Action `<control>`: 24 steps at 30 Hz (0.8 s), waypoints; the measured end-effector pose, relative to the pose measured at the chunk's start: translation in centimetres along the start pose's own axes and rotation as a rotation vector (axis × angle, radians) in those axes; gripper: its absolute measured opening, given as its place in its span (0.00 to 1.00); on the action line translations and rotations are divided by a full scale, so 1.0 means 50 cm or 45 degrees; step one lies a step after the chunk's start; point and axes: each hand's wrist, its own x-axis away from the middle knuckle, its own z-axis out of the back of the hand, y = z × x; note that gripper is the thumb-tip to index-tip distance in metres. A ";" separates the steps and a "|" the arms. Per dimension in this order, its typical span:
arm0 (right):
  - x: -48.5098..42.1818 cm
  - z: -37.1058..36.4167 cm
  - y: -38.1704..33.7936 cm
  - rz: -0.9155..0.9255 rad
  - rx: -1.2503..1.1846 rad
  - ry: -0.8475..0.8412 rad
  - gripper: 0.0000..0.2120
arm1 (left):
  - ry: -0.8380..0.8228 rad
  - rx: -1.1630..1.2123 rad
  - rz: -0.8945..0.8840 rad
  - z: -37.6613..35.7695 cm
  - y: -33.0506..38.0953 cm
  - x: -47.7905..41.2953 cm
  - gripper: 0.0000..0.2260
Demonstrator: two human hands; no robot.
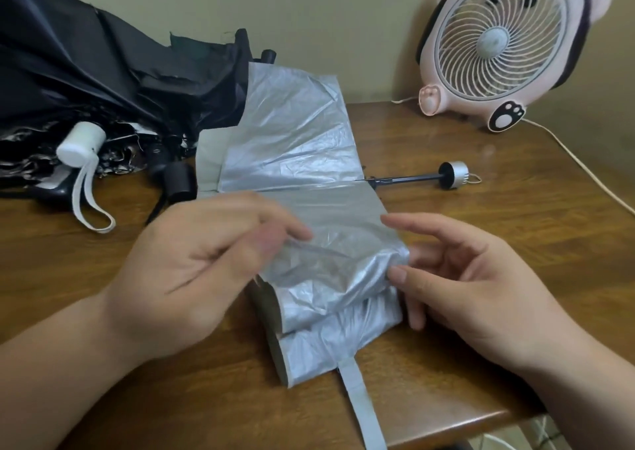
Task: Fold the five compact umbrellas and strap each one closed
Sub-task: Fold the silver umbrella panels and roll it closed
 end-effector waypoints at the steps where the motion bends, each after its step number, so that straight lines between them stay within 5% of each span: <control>1: 0.001 -0.001 -0.002 -0.014 0.035 -0.003 0.22 | 0.112 0.033 -0.184 -0.002 0.019 0.004 0.14; 8: -0.003 -0.006 -0.010 -0.122 0.257 -0.029 0.12 | -0.586 -0.597 -0.088 -0.050 0.020 -0.009 0.35; 19: -0.023 -0.006 -0.016 -0.184 0.497 -0.008 0.03 | -0.610 -0.525 -0.040 -0.055 0.026 0.007 0.35; 24: -0.013 -0.004 -0.020 -0.146 0.434 -0.109 0.16 | -0.691 -0.523 -0.041 -0.047 0.032 0.010 0.33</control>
